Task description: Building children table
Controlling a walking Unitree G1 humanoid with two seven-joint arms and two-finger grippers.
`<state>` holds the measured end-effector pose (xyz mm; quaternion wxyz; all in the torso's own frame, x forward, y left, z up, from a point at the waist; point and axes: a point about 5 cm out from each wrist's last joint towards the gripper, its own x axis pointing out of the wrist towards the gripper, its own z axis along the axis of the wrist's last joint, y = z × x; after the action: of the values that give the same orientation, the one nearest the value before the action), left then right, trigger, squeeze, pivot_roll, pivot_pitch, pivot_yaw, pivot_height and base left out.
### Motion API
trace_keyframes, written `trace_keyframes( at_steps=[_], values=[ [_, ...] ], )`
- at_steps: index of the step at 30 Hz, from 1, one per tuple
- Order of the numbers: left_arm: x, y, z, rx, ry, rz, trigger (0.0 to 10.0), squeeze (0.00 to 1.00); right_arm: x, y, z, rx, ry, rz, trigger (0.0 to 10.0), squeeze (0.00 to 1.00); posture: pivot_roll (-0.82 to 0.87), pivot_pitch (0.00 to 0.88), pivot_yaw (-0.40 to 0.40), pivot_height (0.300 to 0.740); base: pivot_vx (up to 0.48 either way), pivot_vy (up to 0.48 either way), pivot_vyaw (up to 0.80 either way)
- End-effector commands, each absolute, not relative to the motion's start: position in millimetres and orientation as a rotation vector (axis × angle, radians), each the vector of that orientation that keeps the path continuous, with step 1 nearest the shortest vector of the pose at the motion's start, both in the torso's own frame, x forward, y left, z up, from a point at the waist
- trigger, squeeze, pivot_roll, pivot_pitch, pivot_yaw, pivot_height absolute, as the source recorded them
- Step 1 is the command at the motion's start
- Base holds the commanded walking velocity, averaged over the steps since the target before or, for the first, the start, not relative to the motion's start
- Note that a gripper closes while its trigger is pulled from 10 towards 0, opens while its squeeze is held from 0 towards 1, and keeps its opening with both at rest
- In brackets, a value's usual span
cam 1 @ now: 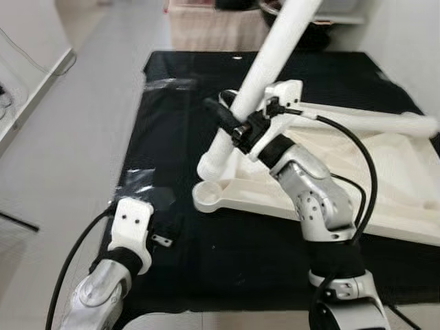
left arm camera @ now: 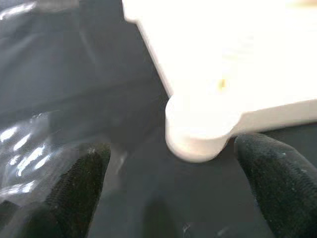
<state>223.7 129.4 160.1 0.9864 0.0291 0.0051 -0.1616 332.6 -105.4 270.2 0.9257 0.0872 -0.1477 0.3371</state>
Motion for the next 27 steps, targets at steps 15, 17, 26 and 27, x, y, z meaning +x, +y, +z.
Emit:
trace_keyframes(
  at_steps=[15, 17, 26, 27],
  values=[
    [204, 132, 143, 0.098, 0.128, -0.365, 10.0, 0.0, 319, -91, 284, 0.078, -0.325, 0.981, 10.0, 0.0, 0.05, 0.178, -0.043, 0.74, 0.087, 0.0, 0.0],
    [197, 134, 140, 0.084, 0.149, -0.356, 10.0, 0.0, 317, -95, 288, 0.054, -0.322, 1.065, 10.0, 0.0, 0.05, 0.183, -0.047, 0.74, 0.0, 0.0, 0.0],
    [178, 138, 140, 0.105, 0.154, -0.336, 10.0, 0.0, 309, -101, 284, -0.112, -0.241, 1.358, 10.0, 0.0, 0.07, 0.234, -0.053, 0.74, 0.0, 0.0, 0.0],
    [176, 140, 142, 0.15, 0.138, -0.321, 10.0, 0.0, 310, -101, 284, -0.125, -0.227, 1.383, 10.0, 0.0, 0.07, 0.247, -0.053, 0.74, 0.0, 0.0, 0.0]
  ],
)
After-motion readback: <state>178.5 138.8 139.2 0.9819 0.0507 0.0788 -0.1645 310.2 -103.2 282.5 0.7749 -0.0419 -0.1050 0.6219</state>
